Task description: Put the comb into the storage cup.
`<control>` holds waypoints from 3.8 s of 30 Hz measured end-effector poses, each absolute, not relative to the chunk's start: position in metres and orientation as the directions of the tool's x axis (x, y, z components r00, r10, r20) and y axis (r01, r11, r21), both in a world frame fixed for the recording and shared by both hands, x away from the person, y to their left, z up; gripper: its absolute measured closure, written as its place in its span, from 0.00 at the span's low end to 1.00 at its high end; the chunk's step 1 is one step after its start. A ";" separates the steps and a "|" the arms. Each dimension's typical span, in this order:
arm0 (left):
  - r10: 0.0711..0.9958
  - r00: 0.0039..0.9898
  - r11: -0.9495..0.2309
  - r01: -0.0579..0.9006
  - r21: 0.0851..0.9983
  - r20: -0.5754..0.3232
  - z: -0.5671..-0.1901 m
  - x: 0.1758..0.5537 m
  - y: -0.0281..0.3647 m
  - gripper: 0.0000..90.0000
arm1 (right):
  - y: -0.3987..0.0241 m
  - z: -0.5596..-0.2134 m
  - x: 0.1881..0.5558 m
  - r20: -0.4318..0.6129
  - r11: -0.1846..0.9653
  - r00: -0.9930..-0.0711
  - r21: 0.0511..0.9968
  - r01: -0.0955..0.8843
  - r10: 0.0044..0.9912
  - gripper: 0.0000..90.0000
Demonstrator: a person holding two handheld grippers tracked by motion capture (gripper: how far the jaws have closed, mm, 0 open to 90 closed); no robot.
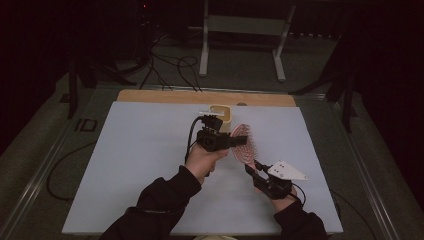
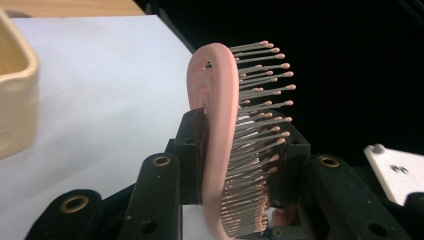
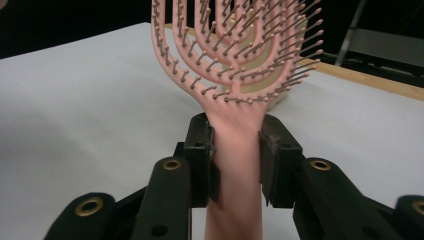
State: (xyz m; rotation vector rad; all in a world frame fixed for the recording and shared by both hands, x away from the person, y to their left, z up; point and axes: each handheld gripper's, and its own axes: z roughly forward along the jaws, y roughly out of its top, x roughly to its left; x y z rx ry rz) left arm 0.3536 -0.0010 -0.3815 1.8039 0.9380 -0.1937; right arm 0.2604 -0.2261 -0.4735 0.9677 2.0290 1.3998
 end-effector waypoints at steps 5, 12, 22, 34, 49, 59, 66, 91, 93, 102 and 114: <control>0.489 0.712 -0.164 0.642 0.749 -0.504 -0.376 0.352 0.002 0.73 | -0.226 -0.473 0.260 0.017 0.210 -0.653 0.940 0.267 0.757 0.48; 0.489 0.735 -0.178 0.611 0.771 -0.470 -0.369 0.349 0.004 0.73 | -0.224 -0.474 0.261 0.042 0.221 -0.687 0.932 0.289 0.725 0.27; 0.498 0.767 -0.196 0.555 0.809 -0.405 -0.354 0.344 0.012 0.73 | -0.226 -0.477 0.263 0.100 0.220 -0.746 0.922 0.319 0.659 0.11; 0.500 0.778 -0.197 0.530 0.825 -0.381 -0.344 0.343 0.027 0.74 | -0.231 -0.479 0.261 0.078 0.276 -0.777 0.909 0.313 0.625 0.10; 0.530 0.769 -0.173 0.511 0.842 -0.358 -0.332 0.347 0.051 0.74 | -0.241 -0.480 0.258 0.037 0.310 -0.784 0.906 0.289 0.620 0.10; 0.552 0.756 -0.159 0.509 0.846 -0.351 -0.324 0.351 0.063 0.74 | -0.246 -0.482 0.255 0.033 0.309 -0.781 0.907 0.285 0.624 0.10; 0.568 0.752 -0.153 0.498 0.854 -0.336 -0.317 0.352 0.071 0.74 | -0.252 -0.480 0.252 0.027 0.309 -0.776 0.908 0.282 0.630 0.10; 0.587 0.755 -0.124 0.441 0.889 -0.293 -0.284 0.370 0.080 0.74 | -0.259 -0.480 0.248 0.038 0.296 -0.769 0.910 0.291 0.638 0.10; 0.588 0.754 -0.122 0.441 0.889 -0.293 -0.281 0.373 0.079 0.74 | -0.260 -0.480 0.248 0.040 0.296 -0.768 0.909 0.294 0.639 0.10; 0.613 0.737 -0.114 0.439 0.891 -0.284 -0.270 0.389 0.077 0.74 | -0.260 -0.480 0.248 0.039 0.292 -0.767 0.912 0.289 0.640 0.12; 0.646 0.712 -0.097 0.434 0.896 -0.275 -0.267 0.405 0.071 0.74 | -0.261 -0.479 0.248 0.045 0.282 -0.765 0.914 0.291 0.643 0.12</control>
